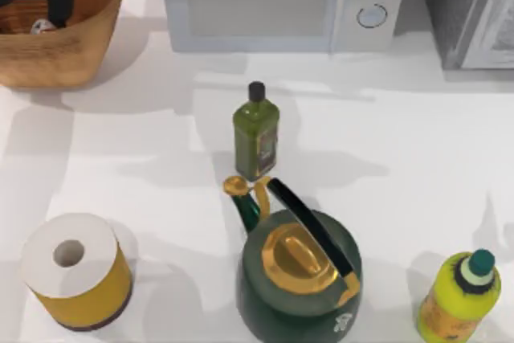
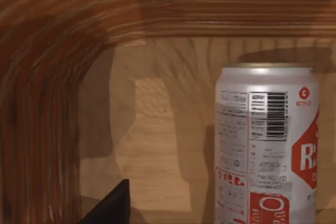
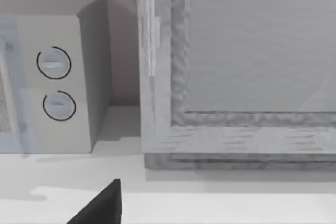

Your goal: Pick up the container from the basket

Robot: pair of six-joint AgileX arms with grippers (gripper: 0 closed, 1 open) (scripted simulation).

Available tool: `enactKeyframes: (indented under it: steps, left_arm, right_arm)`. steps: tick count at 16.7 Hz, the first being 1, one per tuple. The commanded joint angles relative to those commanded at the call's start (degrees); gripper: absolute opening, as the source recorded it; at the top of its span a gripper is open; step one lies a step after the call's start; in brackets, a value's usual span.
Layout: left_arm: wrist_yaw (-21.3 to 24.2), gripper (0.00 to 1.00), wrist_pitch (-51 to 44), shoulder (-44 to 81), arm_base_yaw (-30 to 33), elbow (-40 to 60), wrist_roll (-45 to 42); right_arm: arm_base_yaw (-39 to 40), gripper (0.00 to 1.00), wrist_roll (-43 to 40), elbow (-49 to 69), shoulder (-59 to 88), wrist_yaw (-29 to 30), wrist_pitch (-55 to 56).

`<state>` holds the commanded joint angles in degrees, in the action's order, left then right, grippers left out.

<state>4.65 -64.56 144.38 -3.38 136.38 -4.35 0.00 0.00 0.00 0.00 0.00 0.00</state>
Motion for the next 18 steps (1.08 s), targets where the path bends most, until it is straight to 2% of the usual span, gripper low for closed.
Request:
enactKeyframes:
  steps: [7, 12, 18]
  left_arm:
    - [0.0, 1.0, 6.2, 5.8, 0.5, -0.6, 0.4]
    - [0.0, 1.0, 6.8, 6.3, 0.5, -0.7, 0.5]
    - [0.0, 0.55, 6.8, 6.3, 0.5, -0.7, 0.5]
  right_arm:
    - [0.0, 1.0, 0.0, 0.0, 0.0, 0.0, 0.0]
    - [0.0, 1.0, 0.0, 0.0, 0.0, 0.0, 0.0]
    - [0.0, 1.0, 0.0, 0.0, 0.0, 0.0, 0.0]
